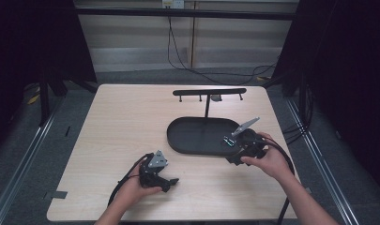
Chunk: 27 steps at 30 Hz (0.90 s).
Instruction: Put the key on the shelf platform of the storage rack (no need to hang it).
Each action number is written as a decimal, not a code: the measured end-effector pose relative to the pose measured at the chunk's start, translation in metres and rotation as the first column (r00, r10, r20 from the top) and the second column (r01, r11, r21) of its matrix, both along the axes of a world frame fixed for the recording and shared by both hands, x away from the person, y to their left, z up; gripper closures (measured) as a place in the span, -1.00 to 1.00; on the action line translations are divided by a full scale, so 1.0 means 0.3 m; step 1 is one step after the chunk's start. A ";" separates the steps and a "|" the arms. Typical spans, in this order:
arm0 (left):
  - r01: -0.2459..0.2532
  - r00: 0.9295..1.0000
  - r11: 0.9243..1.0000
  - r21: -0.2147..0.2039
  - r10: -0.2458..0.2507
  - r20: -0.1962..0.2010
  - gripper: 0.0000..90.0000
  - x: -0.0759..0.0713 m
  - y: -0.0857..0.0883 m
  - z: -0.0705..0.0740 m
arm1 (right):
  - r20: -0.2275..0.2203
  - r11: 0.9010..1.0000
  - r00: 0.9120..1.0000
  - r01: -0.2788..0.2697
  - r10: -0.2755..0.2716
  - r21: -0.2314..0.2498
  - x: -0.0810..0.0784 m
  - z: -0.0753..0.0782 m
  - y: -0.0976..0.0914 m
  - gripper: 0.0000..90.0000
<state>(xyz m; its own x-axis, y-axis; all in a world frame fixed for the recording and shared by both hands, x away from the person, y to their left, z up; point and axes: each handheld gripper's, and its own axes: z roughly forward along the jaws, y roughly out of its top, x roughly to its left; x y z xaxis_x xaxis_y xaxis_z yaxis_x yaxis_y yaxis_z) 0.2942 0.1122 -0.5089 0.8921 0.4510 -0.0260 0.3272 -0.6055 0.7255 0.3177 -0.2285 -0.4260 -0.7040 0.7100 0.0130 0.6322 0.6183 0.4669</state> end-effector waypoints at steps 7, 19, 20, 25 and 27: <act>0.000 1.000 1.000 0.000 0.000 0.000 -0.67 0.000 0.000 0.000 | -0.011 1.000 1.000 0.001 -0.001 0.010 -0.035 -0.015 -0.030 -0.45; 0.000 1.000 1.000 0.000 0.000 0.000 -0.67 0.000 0.000 0.000 | -0.017 1.000 1.000 0.011 -0.011 0.027 -0.093 -0.047 -0.092 -0.45; 0.000 1.000 1.000 0.000 0.000 0.000 -0.67 0.000 0.000 0.000 | -0.017 1.000 1.000 0.015 -0.014 0.024 -0.098 -0.049 -0.097 -0.45; 0.000 1.000 1.000 0.000 0.000 0.000 -0.67 0.000 0.000 0.000 | -0.023 0.999 0.999 0.023 -0.022 0.028 -0.121 -0.068 -0.122 -0.46; 0.000 1.000 1.000 -0.001 0.000 0.001 -0.67 0.000 0.000 0.000 | -0.023 0.999 0.999 0.023 -0.022 0.027 -0.127 -0.074 -0.131 -0.46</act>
<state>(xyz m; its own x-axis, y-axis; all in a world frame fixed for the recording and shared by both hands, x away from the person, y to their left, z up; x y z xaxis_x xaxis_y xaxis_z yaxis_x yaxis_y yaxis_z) 0.2943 0.1121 -0.5090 0.8921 0.4511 -0.0254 0.3267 -0.6050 0.7261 0.2797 -0.2676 -0.4482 -0.6873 0.7248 0.0482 0.6565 0.5913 0.4684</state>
